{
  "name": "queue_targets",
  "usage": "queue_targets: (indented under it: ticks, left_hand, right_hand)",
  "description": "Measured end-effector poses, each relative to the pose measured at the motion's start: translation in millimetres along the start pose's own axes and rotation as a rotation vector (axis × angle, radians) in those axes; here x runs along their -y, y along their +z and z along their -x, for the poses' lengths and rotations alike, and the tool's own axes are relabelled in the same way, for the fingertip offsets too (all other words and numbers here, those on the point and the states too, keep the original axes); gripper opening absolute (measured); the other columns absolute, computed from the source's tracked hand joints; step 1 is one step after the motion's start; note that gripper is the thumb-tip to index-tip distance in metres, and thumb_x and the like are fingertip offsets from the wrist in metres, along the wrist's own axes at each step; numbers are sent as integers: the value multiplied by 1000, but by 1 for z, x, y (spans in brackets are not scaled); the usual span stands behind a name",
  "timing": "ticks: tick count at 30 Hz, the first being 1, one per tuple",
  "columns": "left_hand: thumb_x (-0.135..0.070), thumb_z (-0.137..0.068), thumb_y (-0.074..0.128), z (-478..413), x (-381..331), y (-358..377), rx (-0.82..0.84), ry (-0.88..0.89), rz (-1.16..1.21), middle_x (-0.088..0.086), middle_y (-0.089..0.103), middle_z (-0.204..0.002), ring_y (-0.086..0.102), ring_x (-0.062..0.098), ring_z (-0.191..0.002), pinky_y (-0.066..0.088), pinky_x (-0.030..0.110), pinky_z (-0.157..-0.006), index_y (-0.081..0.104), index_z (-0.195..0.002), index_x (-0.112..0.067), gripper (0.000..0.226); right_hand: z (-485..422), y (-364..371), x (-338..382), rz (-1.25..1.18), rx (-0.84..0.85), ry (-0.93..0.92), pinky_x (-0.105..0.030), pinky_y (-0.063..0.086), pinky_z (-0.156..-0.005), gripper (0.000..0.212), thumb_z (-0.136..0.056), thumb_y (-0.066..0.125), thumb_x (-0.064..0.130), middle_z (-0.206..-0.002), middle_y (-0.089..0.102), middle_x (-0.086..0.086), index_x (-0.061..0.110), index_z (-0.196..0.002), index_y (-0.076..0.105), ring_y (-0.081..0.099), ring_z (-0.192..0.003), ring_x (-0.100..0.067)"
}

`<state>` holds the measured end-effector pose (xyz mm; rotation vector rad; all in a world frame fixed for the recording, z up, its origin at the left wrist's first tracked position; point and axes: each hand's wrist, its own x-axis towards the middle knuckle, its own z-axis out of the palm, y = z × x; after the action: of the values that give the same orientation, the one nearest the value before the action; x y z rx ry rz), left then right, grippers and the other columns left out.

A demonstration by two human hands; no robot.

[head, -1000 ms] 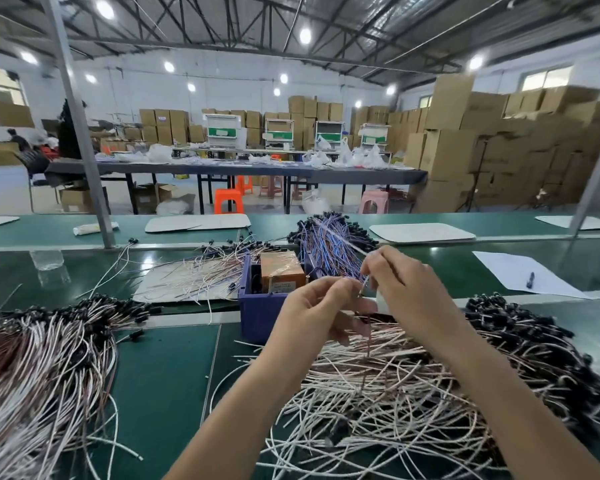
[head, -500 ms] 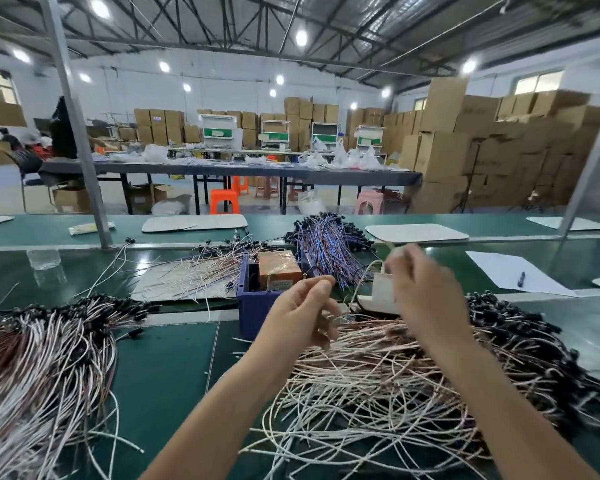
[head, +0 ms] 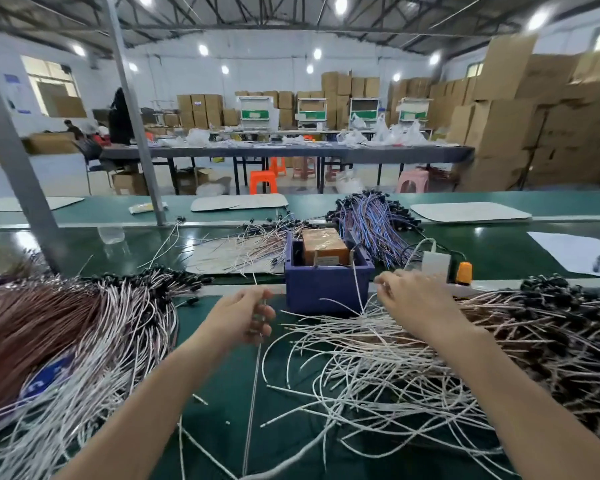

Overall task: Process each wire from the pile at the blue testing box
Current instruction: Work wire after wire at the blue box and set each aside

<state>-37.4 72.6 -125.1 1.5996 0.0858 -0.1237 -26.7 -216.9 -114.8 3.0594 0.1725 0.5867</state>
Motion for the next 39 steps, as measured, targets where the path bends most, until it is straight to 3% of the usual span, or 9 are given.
queue_targets:
  ticks: [7, 13, 16, 18, 21, 29, 34, 36, 39]
  left_hand:
    - [-32, -102, 45, -34, 31, -105, -339, 32, -1228, 7, 69, -103, 65, 26, -90, 53, 35, -82, 58, -104, -15, 22]
    - [-45, -102, 48, -46, 52, -124, -356, -79, -1551, 11, 63, -117, 62, 31, -109, 50, 40, -89, 59, -113, -13, 36]
    - [-35, -103, 48, -48, 55, -119, -417, -91, -1533, 13, 61, -123, 60, 33, -112, 48, 42, -89, 59, -118, -11, 30]
    - [-19, -102, 45, -48, 54, -114, -444, -119, -1522, 14, 61, -126, 60, 34, -113, 48, 42, -89, 59, -120, -10, 25]
    - [-12, -99, 44, -48, 50, -110, -448, -176, -1507, 14, 61, -128, 62, 34, -114, 48, 43, -91, 63, -122, -9, 30]
    - [-8, -99, 45, -42, 43, -98, -433, -272, -1605, 15, 52, -136, 58, 32, -120, 48, 39, -92, 58, -132, -9, 36]
    - [-23, -100, 47, -49, 46, -117, -504, -109, -1132, 11, 62, -76, 58, 27, -69, 39, 32, -64, 55, -72, -8, 33]
    - [-26, -103, 43, -46, 39, -117, -504, 32, -840, 9, 56, -69, 49, 22, -58, 37, 32, -57, 50, -75, -9, 34]
    - [-27, -106, 37, -31, 17, -106, -403, 167, -413, 9, 71, -93, 66, 23, -79, 52, 39, -73, 48, -102, -11, 20]
  right_hand:
    - [9, 33, 38, -173, -53, -43, -41, 45, -96, 33, -104, 41, 32, -120, 70, 2, 26, -132, 58, 64, -109, -23]
    - [38, 66, 63, -251, -34, -103, -36, 49, -98, 38, -104, 44, 26, -131, 61, -1, 23, -141, 52, 65, -107, -20]
    - [51, 72, 64, -106, -19, -170, -34, 60, -82, 33, -101, 48, 13, -158, 36, -15, 6, -133, 58, 56, -130, -29]
    - [55, 77, 61, -59, -19, -234, -34, 58, -93, 37, -102, 49, 9, -162, 32, -13, 0, -138, 52, 39, -146, -28]
    - [57, 79, 56, -194, -37, -251, -32, 33, -118, 54, -105, 40, 20, -136, 64, 2, 13, -157, 28, 55, -129, -13]
    - [57, 60, 61, -324, -226, -219, -29, 32, -105, 43, -97, 56, 16, -108, 70, 4, 16, -140, 53, 61, -106, -18]
    - [62, 54, 58, -382, -246, -199, -36, 43, -105, 43, -98, 54, 17, -113, 69, 4, 17, -141, 52, 59, -109, -18]
    - [63, 54, 58, -417, -238, -176, -36, 42, -106, 44, -99, 52, 16, -116, 68, 4, 18, -143, 51, 57, -112, -18]
    - [60, 50, 67, -515, -244, -129, -35, 40, -108, 43, -100, 53, 14, -121, 66, 4, 19, -143, 50, 55, -116, -16]
